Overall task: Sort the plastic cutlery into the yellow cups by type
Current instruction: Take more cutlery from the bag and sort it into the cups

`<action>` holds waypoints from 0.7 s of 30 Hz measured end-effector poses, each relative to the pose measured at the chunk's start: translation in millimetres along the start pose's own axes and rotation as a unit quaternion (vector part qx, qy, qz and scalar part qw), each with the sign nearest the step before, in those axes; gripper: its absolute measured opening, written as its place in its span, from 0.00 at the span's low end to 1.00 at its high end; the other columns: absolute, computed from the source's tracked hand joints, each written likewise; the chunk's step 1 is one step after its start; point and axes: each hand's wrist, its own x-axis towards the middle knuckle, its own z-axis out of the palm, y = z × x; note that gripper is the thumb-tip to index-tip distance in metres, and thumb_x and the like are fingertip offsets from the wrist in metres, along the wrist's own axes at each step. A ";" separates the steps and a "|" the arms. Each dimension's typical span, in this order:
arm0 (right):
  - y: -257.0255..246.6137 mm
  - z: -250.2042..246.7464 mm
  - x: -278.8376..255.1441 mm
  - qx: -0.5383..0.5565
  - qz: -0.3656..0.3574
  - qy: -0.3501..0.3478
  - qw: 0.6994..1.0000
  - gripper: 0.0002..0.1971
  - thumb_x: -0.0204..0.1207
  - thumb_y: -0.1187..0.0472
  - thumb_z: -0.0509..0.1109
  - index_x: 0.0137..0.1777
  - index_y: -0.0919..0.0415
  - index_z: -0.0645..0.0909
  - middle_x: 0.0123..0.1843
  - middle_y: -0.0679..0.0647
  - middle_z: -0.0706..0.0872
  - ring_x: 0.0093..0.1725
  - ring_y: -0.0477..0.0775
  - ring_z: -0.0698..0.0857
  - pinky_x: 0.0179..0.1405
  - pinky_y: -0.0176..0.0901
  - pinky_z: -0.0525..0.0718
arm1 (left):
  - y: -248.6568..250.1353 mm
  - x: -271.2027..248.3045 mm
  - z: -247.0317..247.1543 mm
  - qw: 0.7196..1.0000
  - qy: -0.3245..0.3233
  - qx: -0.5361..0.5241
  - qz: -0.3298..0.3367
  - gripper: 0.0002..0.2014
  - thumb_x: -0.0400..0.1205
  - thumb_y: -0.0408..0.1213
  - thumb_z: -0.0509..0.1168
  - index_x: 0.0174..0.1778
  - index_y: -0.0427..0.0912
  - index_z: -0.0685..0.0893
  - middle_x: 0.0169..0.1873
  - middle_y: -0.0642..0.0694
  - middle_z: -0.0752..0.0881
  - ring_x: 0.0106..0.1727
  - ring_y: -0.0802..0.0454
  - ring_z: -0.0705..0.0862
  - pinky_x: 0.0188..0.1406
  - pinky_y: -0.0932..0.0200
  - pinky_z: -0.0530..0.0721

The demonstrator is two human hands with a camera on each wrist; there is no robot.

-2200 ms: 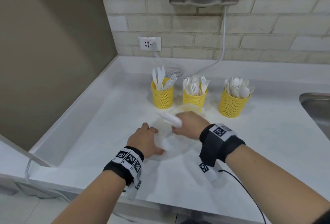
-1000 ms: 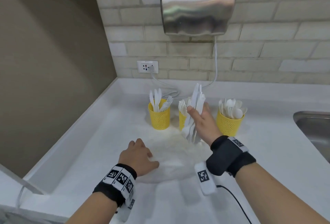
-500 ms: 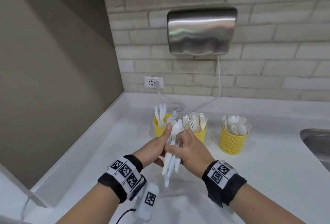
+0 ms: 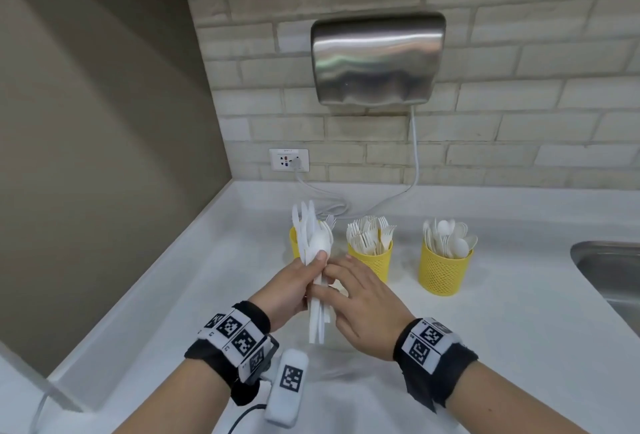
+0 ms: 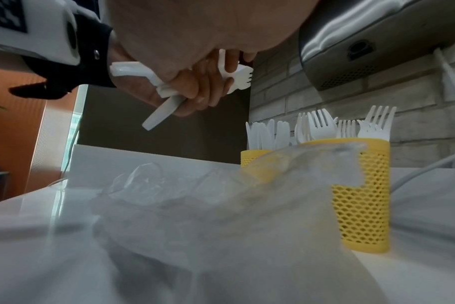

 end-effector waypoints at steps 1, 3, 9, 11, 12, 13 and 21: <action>0.6 -2.7 -1.1 0.003 0.002 -0.016 1.000 0.32 0.68 0.62 0.61 0.75 0.47 0.69 0.72 0.52 0.73 0.78 0.57 0.66 0.83 0.54 0.55 | -0.8 0.7 -3.1 1.000 0.008 -0.013 0.008 0.19 0.87 0.51 0.56 0.63 0.41 0.80 0.44 0.43 0.83 0.45 0.50 0.82 0.46 0.55 0.85; 1.4 -6.8 -0.8 0.026 0.005 -0.015 1.000 0.32 0.66 0.64 0.59 0.74 0.47 0.70 0.74 0.47 0.74 0.80 0.54 0.65 0.83 0.55 0.57 | -2.4 2.2 -8.3 0.999 0.028 -0.028 0.030 0.17 0.87 0.46 0.58 0.65 0.38 0.79 0.42 0.40 0.83 0.42 0.47 0.82 0.43 0.54 0.85; -4.4 -19.4 22.7 0.107 0.066 0.111 0.986 0.15 0.67 0.67 0.59 0.52 0.53 0.75 0.50 0.46 0.80 0.53 0.52 0.76 0.54 0.48 0.76 | -6.1 4.3 -3.7 0.993 0.082 0.008 0.082 0.08 0.85 0.41 0.64 0.45 0.41 0.78 0.28 0.46 0.73 0.23 0.52 0.70 0.30 0.56 0.77; -1.4 -21.4 33.6 0.132 0.143 0.164 0.967 0.09 0.73 0.65 0.61 0.51 0.54 0.75 0.47 0.44 0.77 0.48 0.50 0.76 0.49 0.46 0.77 | -9.4 4.8 -3.9 0.992 0.093 0.022 0.076 0.09 0.82 0.44 0.68 0.45 0.42 0.78 0.27 0.47 0.72 0.21 0.53 0.69 0.28 0.57 0.75; 1.4 -23.1 38.4 0.156 0.187 0.184 0.952 0.08 0.76 0.63 0.62 0.53 0.55 0.76 0.48 0.43 0.76 0.48 0.48 0.76 0.50 0.46 0.78 | -11.7 4.6 -4.7 0.992 0.094 0.033 0.071 0.11 0.81 0.45 0.69 0.46 0.42 0.78 0.27 0.47 0.72 0.20 0.53 0.68 0.27 0.57 0.76; 5.1 -24.5 42.3 0.186 0.229 0.196 0.935 0.09 0.79 0.60 0.63 0.58 0.54 0.76 0.49 0.44 0.76 0.49 0.47 0.77 0.51 0.44 0.78 | -14.2 3.9 -5.7 0.992 0.093 0.046 0.067 0.12 0.79 0.45 0.72 0.47 0.42 0.78 0.27 0.48 0.73 0.20 0.54 0.69 0.27 0.57 0.77; 22.6 -37.0 52.9 0.445 0.361 0.121 0.810 0.08 0.73 0.56 0.77 0.49 0.57 0.86 0.45 0.48 0.86 0.41 0.47 0.78 0.44 0.33 0.77 | -21.0 -1.1 -5.9 0.989 0.090 0.102 0.059 0.11 0.75 0.35 0.76 0.47 0.43 0.79 0.28 0.49 0.78 0.23 0.57 0.76 0.28 0.57 0.79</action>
